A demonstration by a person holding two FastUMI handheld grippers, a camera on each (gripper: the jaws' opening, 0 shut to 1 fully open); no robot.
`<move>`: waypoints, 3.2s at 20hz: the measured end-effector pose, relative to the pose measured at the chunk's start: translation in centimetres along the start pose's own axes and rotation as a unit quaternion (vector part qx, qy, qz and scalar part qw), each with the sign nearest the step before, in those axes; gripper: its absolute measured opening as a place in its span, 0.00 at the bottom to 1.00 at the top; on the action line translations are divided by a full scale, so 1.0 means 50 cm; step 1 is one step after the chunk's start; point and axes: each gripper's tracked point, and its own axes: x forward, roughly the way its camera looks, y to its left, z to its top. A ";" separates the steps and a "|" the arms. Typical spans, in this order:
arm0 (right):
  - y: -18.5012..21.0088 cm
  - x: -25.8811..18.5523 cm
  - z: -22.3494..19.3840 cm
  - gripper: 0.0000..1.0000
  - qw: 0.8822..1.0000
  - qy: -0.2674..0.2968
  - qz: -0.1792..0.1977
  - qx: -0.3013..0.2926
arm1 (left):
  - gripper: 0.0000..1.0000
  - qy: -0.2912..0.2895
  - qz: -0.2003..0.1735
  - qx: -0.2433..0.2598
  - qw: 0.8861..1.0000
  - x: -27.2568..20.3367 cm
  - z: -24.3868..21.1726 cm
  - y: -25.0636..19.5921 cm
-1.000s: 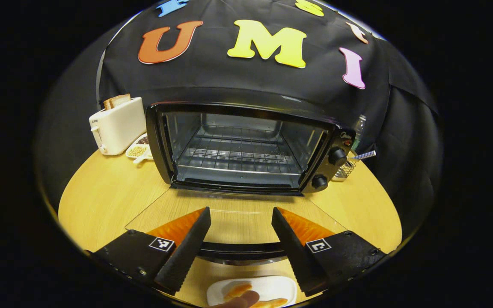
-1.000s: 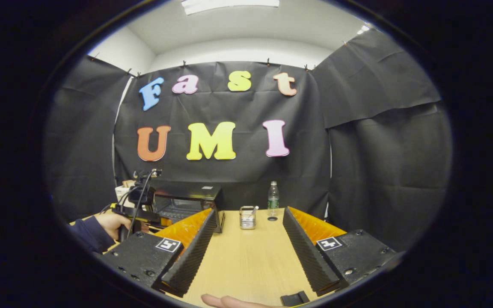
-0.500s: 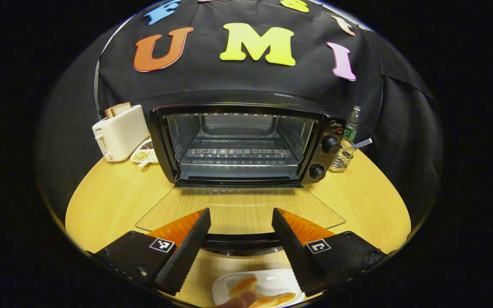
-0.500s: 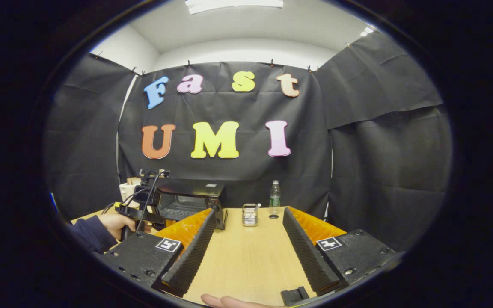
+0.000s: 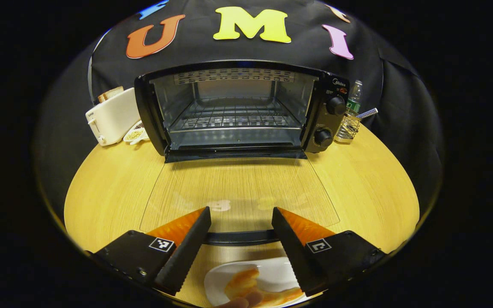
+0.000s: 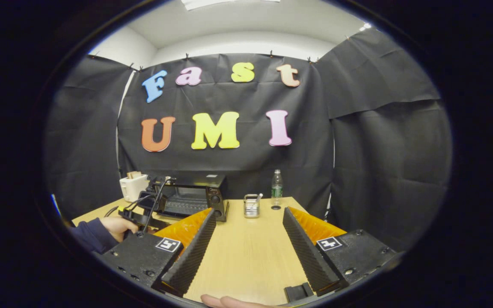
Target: Open the electric oven with the left hand, put the food in, and close the electric oven.
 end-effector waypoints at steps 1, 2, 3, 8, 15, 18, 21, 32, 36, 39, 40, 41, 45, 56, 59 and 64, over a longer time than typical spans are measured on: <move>0.000 0.000 0.001 0.96 1.000 -0.001 -0.001 0.001 | 0.96 -0.007 -0.003 0.000 1.000 -0.004 0.004 -0.002; 0.001 0.001 -0.001 0.96 1.000 -0.001 0.001 0.002 | 0.96 -0.017 -0.017 0.001 1.000 -0.011 0.011 -0.011; 0.006 0.004 -0.002 0.96 1.000 -0.001 0.005 0.005 | 0.96 -0.026 -0.036 -0.003 0.999 -0.025 0.019 -0.023; 0.041 0.023 -0.022 0.97 0.999 0.009 0.035 0.002 | 0.95 -0.164 -0.022 0.028 0.986 -0.197 0.123 0.004; 0.149 0.081 -0.088 1.00 0.994 0.058 0.088 -0.008 | 0.95 -0.292 0.004 0.069 0.954 -0.492 0.108 0.043; 0.202 0.117 -0.126 1.00 0.992 0.067 0.101 -0.030 | 0.95 -0.313 0.000 0.057 0.948 -0.570 0.073 0.058; 0.286 0.159 -0.191 1.00 0.984 0.084 0.148 -0.059 | 0.95 -0.333 0.030 0.050 0.941 -0.624 0.034 0.110; 0.512 0.198 -0.440 0.92 0.920 0.217 0.310 -0.099 | 0.95 -0.349 0.063 0.025 0.935 -0.703 -0.037 0.204; 0.540 0.196 -0.479 0.82 0.908 0.250 0.319 -0.103 | 0.95 -0.338 0.078 -0.002 0.938 -0.690 -0.044 0.242; 0.546 0.202 -0.496 0.75 0.902 0.272 0.314 -0.120 | 0.95 -0.337 0.086 -0.023 0.937 -0.694 -0.049 0.262; 0.545 0.197 -0.503 0.73 0.901 0.276 0.312 -0.123 | 0.95 -0.335 0.087 -0.024 0.938 -0.693 -0.050 0.264; 0.548 0.201 -0.504 0.73 0.900 0.277 0.311 -0.123 | 0.95 -0.334 0.088 -0.025 0.938 -0.691 -0.051 0.269; 0.552 0.206 -0.505 0.67 0.895 0.293 0.310 -0.129 | 0.95 -0.343 0.097 -0.029 0.934 -0.699 -0.046 0.274; 0.573 0.201 -0.317 0.55 0.911 0.243 0.332 -0.010 | 0.93 -0.367 0.077 -0.034 0.926 -0.720 -0.012 0.257; 0.584 0.255 -0.260 0.54 0.918 0.225 0.323 0.041 | 0.92 -0.373 0.081 -0.007 0.924 -0.717 0.002 0.250; 0.603 0.390 -0.213 0.53 0.921 0.214 0.289 0.153 | 0.94 -0.368 0.070 -0.004 0.927 -0.701 0.015 0.251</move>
